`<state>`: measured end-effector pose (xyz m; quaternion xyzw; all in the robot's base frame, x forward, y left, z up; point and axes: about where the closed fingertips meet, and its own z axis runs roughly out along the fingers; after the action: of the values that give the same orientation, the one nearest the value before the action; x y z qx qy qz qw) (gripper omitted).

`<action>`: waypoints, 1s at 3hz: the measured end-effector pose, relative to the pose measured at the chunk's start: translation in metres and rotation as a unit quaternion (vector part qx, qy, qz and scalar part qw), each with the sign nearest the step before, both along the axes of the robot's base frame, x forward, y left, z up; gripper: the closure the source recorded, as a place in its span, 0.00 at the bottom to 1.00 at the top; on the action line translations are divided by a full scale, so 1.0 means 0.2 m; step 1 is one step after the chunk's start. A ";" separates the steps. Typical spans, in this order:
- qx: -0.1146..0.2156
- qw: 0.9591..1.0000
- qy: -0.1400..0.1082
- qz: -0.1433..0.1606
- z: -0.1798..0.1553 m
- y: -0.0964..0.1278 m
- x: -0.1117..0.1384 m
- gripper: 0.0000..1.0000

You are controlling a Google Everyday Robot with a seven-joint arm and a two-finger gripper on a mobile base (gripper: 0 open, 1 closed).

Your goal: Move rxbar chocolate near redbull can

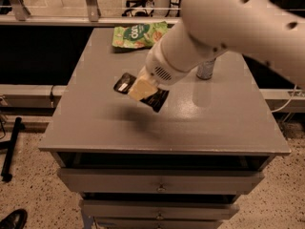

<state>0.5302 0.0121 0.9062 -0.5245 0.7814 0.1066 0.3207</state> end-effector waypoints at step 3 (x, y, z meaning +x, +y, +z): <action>-0.058 0.997 -0.043 -0.027 0.01 -0.45 0.06 1.00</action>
Offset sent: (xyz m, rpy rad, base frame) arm 0.0031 -0.0217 0.0104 -0.0285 -0.0540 0.0036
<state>0.5418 -0.0781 0.9075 -0.5251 0.7857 0.0294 0.3257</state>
